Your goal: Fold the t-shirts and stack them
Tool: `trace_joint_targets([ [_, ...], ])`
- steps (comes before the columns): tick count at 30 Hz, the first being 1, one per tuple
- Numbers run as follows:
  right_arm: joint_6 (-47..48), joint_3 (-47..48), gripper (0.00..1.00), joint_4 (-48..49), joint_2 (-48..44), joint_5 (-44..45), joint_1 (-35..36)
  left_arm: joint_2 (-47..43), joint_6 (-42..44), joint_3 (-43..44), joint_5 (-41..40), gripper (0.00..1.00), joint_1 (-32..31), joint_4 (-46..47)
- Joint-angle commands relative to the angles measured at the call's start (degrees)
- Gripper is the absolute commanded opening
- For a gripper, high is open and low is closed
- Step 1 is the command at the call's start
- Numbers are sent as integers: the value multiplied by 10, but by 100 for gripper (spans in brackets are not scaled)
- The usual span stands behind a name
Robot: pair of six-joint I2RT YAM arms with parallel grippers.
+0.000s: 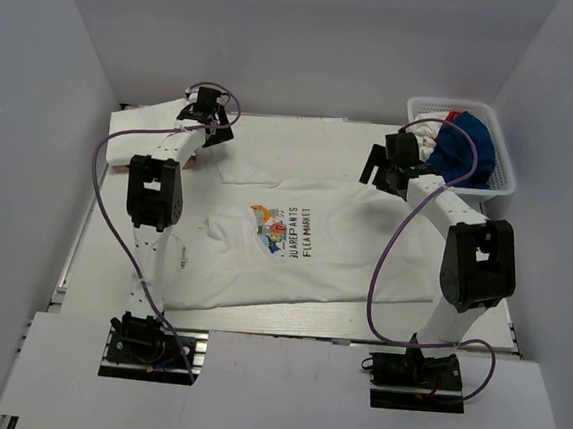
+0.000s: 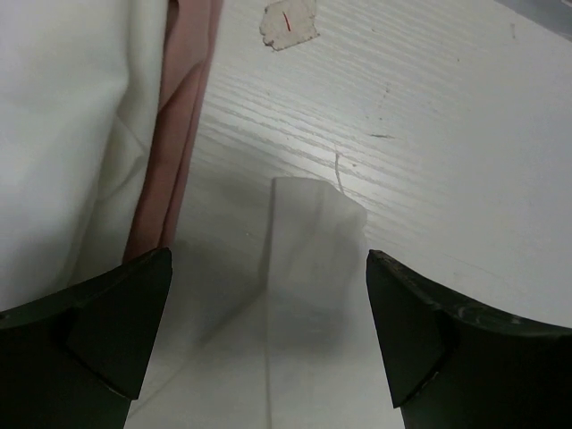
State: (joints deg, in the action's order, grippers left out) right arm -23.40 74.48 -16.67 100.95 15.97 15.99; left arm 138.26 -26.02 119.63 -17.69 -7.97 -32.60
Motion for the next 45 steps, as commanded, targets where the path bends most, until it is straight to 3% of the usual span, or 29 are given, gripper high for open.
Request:
trace_joint_targets([
  [1,5,23,90,-3,2,-15,-7,-33,11,-3,34,99,10,32],
  [4,3,20,90,-4,-1,-16,-10,-16,17,-3,65,99,15,31],
  [8,3,16,90,0,2,-14,-13,-11,23,-32,106,78,16,72],
  [13,0,22,90,-6,7,-11,-17,-11,23,-59,129,68,16,91],
  [16,0,21,90,-9,9,-7,-21,-5,23,-59,134,51,16,91],
  [20,1,22,90,-12,20,3,-24,0,8,-35,115,9,16,55],
  [23,-2,30,90,-21,31,21,-25,-6,3,-9,102,0,16,40],
  [29,-16,49,90,-26,52,87,-21,-38,13,2,81,0,16,1],
  [35,-46,87,90,-16,94,128,-21,-74,13,-24,115,0,16,-20],
  [39,-67,158,90,-6,144,131,-21,-105,8,-70,146,0,16,-6],
  [43,-91,260,90,-74,228,140,-21,-118,8,-76,158,0,16,-14],
  [45,-96,269,90,-79,245,156,-17,-123,8,-69,165,0,16,-22],
])
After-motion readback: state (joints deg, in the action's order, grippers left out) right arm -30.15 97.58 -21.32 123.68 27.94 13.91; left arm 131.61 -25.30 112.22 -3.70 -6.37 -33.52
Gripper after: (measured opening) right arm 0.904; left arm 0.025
